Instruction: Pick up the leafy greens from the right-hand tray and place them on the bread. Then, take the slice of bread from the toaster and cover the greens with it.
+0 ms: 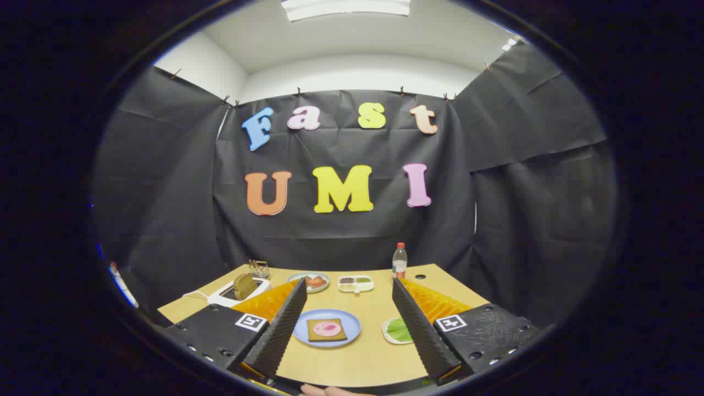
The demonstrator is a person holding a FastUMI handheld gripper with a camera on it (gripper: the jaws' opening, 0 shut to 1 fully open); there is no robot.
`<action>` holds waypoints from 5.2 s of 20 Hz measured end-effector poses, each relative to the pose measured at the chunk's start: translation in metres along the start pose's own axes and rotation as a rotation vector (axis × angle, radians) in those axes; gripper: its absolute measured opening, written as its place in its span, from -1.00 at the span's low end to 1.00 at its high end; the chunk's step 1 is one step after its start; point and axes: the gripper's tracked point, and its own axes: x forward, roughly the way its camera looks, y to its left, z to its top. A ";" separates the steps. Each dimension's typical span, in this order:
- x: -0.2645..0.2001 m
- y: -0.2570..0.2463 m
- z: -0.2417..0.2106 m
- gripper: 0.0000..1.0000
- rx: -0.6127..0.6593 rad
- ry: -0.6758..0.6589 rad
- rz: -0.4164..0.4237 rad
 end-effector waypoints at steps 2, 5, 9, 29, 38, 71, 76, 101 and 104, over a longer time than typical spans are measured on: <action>0.001 -0.001 -0.002 0.90 -0.001 0.002 0.000; 0.004 -0.008 -0.004 0.90 -0.001 0.015 -0.009; 0.009 -0.019 -0.002 0.90 0.006 0.011 -0.029; 0.132 -0.114 -0.094 0.90 -0.052 0.180 -0.155; 0.219 -0.159 -0.213 0.92 -0.086 0.476 -0.233; 0.221 -0.147 -0.285 -0.99 0.027 0.734 -0.203; 0.215 -0.138 -0.254 -1.00 0.084 0.719 -0.142; 0.218 0.094 -0.214 -0.99 0.155 0.600 0.190; 0.226 0.098 -0.233 -0.99 0.125 0.618 0.183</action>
